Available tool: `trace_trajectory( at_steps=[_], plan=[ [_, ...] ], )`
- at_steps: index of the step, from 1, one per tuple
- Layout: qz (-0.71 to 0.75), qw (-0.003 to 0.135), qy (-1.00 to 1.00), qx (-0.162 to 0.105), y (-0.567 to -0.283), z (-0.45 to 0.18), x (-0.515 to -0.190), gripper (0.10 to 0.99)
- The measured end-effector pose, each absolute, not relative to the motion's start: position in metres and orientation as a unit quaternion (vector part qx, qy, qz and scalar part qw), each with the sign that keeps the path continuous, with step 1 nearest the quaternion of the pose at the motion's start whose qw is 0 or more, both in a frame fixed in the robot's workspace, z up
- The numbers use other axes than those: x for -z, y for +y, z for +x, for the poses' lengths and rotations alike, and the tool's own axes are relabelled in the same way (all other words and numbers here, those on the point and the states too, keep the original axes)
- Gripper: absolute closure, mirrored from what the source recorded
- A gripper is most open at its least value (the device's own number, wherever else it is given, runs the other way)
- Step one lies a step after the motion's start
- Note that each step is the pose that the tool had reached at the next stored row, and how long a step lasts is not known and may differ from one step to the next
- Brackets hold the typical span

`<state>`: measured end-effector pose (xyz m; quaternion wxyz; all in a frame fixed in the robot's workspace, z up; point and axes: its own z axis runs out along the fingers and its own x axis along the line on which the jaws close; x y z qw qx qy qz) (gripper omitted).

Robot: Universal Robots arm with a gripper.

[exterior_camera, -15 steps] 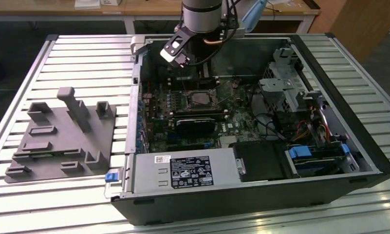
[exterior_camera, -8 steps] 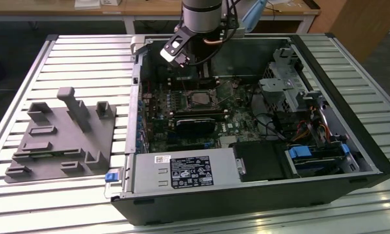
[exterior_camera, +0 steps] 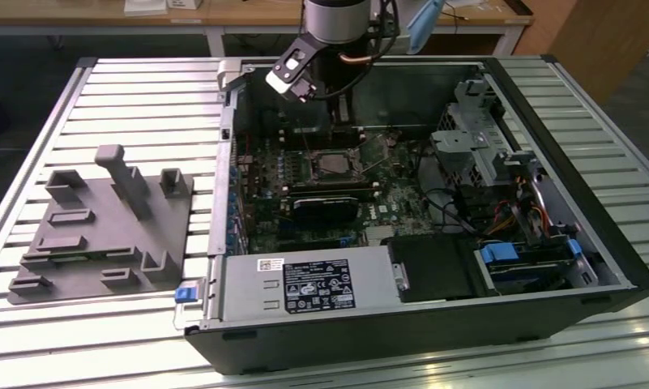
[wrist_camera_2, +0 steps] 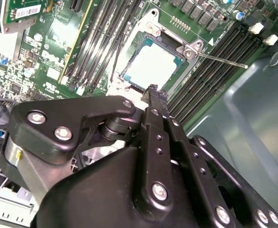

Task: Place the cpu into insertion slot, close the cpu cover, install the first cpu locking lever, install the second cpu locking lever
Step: 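Close the cpu cover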

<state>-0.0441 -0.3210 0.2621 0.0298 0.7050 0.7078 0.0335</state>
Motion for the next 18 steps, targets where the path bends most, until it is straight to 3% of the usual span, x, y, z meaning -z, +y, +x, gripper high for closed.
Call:
trace_trajectory(
  at_steps=[18],
  plan=[
    [0.705, 0.03, 0.708, -0.034, -0.321, -0.023, -0.262, 0.98]
  ],
)
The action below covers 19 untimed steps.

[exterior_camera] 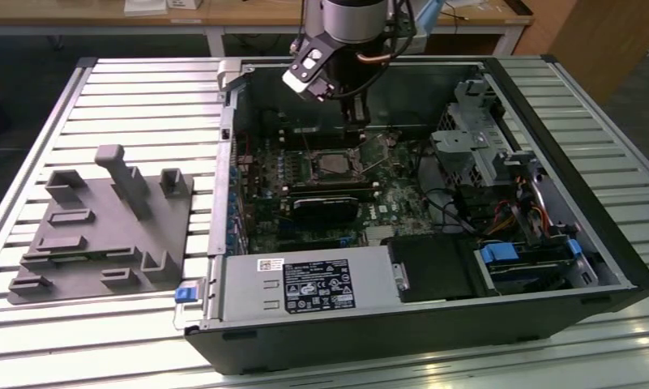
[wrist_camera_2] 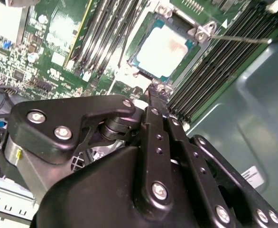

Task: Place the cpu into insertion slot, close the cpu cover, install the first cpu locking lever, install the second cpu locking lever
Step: 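Close the cpu cover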

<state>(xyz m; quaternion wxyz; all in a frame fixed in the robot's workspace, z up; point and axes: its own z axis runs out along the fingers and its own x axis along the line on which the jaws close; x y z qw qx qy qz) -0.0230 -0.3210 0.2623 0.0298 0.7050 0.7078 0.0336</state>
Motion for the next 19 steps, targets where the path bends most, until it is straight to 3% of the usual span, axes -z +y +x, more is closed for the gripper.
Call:
trace_trajectory(
  at_steps=[19],
  plan=[
    [0.705, 0.03, 0.708, -0.034, -0.321, 0.01, -0.262, 0.98]
  ],
)
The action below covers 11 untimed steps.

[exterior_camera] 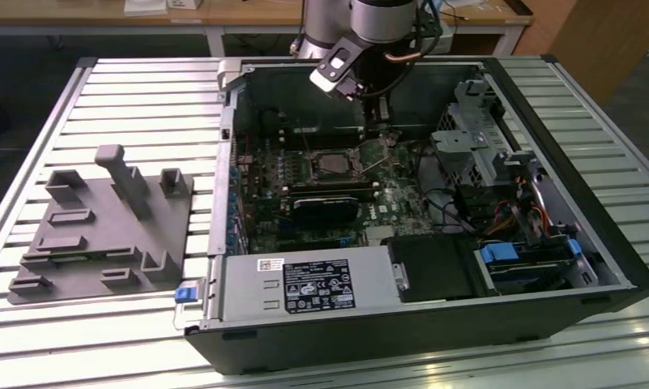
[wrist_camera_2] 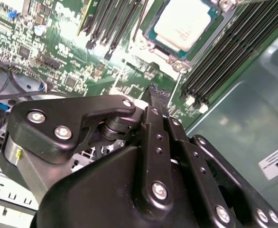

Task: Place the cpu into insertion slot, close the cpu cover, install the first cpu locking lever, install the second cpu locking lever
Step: 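Close the cpu cover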

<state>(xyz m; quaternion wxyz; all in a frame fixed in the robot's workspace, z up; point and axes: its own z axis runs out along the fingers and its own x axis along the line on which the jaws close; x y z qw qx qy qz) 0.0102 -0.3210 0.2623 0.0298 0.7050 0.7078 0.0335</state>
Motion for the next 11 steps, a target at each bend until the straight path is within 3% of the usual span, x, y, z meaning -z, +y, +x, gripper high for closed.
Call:
trace_trajectory(
  at_steps=[11],
  plan=[
    [0.705, 0.03, 0.708, -0.034, -0.321, 0.031, -0.262, 0.98]
  ],
)
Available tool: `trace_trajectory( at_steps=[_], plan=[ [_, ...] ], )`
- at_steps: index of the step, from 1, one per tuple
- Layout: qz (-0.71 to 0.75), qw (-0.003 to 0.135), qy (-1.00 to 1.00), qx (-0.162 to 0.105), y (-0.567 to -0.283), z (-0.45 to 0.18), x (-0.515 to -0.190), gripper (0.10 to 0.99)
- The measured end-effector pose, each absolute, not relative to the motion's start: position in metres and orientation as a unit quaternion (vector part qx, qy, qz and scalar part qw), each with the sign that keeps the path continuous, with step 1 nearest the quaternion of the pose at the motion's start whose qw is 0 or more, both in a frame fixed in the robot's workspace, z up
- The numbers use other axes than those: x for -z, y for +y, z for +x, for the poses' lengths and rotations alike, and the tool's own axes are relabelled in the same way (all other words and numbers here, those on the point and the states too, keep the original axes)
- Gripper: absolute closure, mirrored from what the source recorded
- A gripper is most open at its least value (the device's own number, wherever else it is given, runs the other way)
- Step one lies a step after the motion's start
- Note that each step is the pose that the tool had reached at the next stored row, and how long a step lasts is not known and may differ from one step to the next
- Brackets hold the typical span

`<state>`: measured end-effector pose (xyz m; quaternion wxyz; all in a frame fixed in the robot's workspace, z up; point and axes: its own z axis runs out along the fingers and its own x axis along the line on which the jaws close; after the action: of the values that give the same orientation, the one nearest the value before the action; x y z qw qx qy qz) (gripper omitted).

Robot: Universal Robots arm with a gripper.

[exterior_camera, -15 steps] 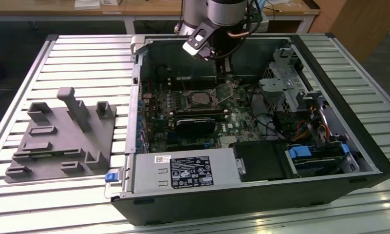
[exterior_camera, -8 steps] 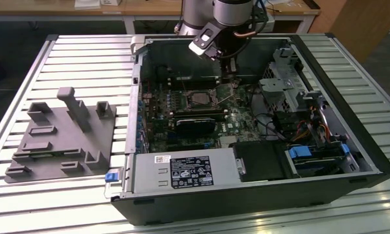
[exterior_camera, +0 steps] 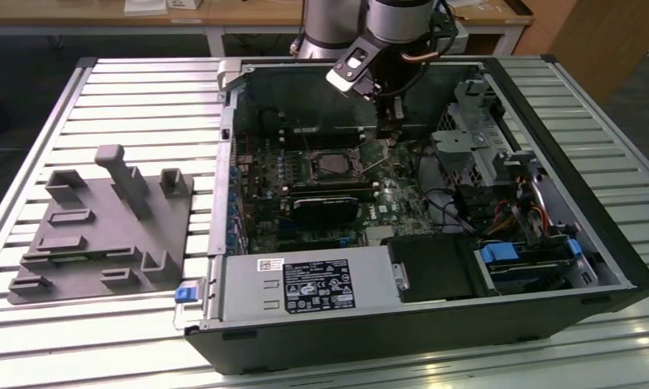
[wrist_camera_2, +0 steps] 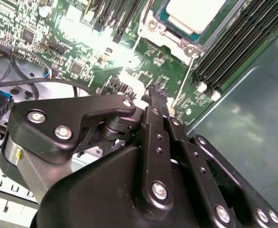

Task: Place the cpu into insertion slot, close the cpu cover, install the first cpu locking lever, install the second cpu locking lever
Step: 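Close the cpu cover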

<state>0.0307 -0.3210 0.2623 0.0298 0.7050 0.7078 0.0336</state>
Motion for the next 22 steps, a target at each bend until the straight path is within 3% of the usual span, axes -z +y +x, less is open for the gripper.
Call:
trace_trajectory(
  at_steps=[22],
  plan=[
    [0.705, 0.03, 0.708, -0.033, -0.321, 0.061, -0.25, 0.98]
  ],
)
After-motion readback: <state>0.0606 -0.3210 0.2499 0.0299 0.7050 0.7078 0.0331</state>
